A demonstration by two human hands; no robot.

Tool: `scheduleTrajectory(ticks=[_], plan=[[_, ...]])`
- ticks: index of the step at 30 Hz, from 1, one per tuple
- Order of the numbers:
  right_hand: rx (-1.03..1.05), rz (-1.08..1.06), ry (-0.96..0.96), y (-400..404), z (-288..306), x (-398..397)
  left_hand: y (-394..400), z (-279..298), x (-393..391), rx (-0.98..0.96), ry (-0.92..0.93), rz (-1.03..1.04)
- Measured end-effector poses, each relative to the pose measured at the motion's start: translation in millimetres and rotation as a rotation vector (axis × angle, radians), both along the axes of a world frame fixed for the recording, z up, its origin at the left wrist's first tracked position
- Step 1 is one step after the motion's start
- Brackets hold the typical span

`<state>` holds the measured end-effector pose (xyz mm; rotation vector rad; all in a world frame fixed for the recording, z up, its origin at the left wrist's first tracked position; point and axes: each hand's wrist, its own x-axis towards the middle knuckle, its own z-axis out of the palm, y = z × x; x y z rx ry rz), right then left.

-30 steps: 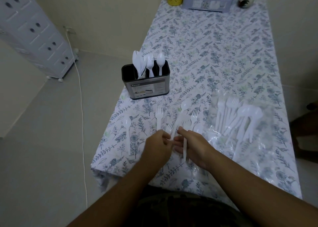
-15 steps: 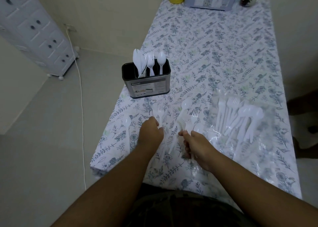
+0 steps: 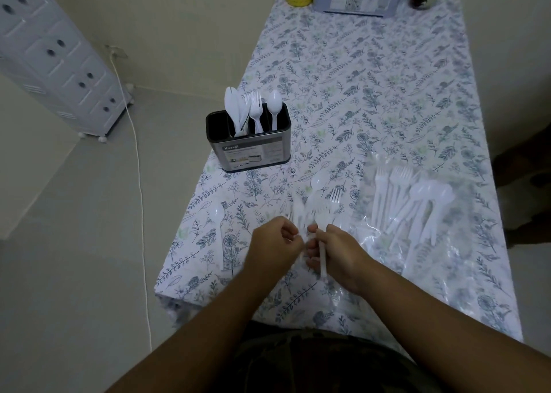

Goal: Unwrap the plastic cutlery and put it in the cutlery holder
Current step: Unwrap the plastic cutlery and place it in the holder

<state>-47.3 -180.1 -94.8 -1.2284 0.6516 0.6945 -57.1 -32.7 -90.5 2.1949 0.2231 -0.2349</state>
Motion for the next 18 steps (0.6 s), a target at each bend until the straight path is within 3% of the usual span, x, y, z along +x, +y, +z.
scheduleTrajectory(ticks=[5,9,14,18], plan=[[-0.001,0.047,-0.008,-1,-2,-1,-19,0,-15,-0.101,-0.033,-0.066],[0.037,-0.057,0.025,-5,-7,0,-16,5,-17,-0.138,-0.058,0.043],[-0.256,0.106,-0.099,-5,-6,-3,-12,6,-17,-0.073,-0.110,0.095],[-0.220,0.117,-0.097,-1,-5,-3,-17,9,-19,-0.072,-0.068,0.096]])
